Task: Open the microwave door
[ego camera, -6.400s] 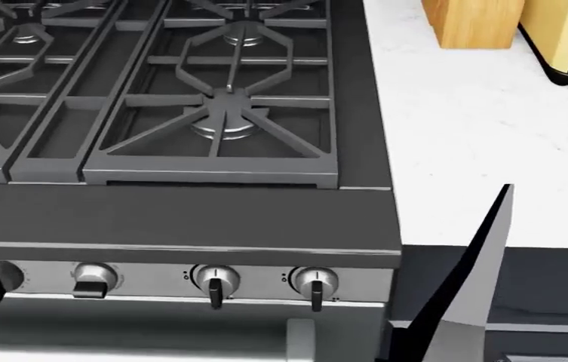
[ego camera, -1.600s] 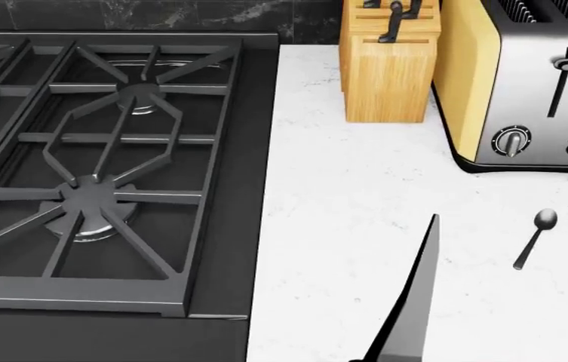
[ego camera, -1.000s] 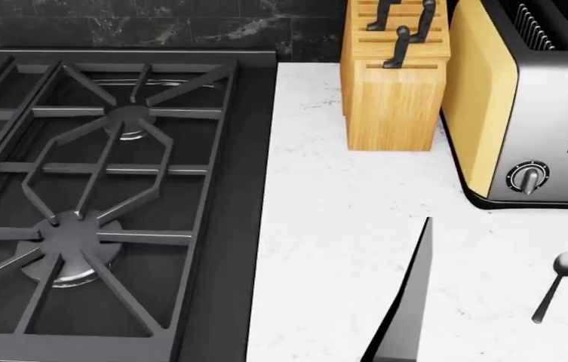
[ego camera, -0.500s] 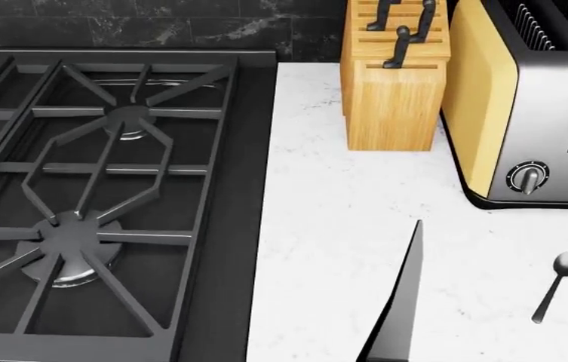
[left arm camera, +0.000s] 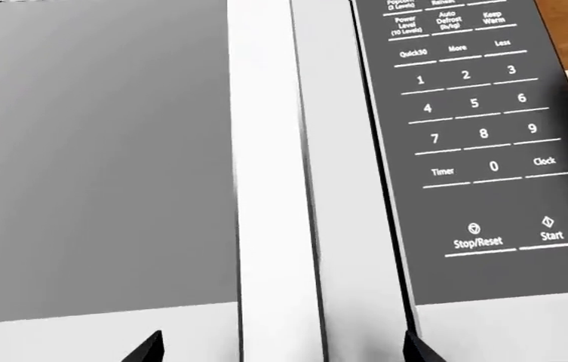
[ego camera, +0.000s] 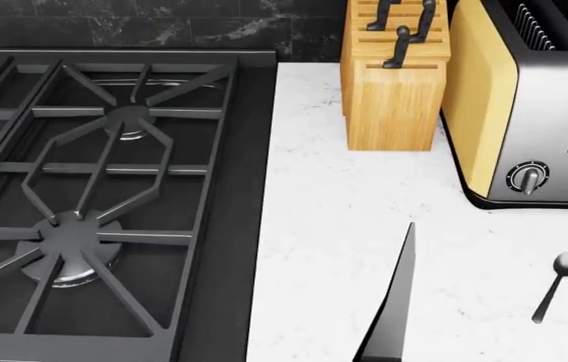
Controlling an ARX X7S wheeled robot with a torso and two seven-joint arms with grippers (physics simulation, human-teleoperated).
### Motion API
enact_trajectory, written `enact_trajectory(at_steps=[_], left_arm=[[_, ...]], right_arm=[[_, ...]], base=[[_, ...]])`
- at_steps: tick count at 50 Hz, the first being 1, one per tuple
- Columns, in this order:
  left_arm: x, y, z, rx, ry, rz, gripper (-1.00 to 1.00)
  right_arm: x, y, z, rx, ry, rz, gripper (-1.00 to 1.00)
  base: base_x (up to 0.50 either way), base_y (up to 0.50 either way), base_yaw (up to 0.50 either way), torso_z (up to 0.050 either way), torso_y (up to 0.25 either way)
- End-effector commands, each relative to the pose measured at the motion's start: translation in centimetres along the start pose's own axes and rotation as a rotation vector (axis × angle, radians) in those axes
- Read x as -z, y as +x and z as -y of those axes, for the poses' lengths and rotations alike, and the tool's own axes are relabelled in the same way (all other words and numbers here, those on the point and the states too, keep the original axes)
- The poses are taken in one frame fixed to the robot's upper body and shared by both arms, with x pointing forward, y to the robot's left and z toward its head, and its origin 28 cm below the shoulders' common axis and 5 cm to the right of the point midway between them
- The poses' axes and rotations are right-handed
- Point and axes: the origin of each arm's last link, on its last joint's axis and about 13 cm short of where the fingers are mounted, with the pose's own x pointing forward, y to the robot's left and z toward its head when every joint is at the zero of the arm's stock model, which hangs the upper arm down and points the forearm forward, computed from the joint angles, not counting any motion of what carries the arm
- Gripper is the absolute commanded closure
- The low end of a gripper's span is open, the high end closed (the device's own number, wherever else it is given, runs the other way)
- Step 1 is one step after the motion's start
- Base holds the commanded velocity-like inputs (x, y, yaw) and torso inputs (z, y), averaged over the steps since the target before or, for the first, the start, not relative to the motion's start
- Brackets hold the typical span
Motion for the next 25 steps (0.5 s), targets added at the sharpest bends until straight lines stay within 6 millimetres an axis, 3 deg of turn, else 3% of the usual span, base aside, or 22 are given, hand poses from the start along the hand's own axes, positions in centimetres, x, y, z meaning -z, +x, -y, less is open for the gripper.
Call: enact_trajectory(at_steps=[1,25], left_arm=[[0.8,0.3,0.0,-0.002,-0.031,-0.007,-1.0],[2.7,0.9,-0.9,-0.056,-0.012,-0.063,-1.0]], right_arm=[[0.1,0.0,0.0,-0.004,-0.002,-0.003,-1.0],[0.2,-0.1,-0.1,-0.007,-0.004,-0.006,-1.0]], base=[[0.0,0.0,0.0,0.0,0.0],[0.0,0.0,0.0,0.0,0.0]])
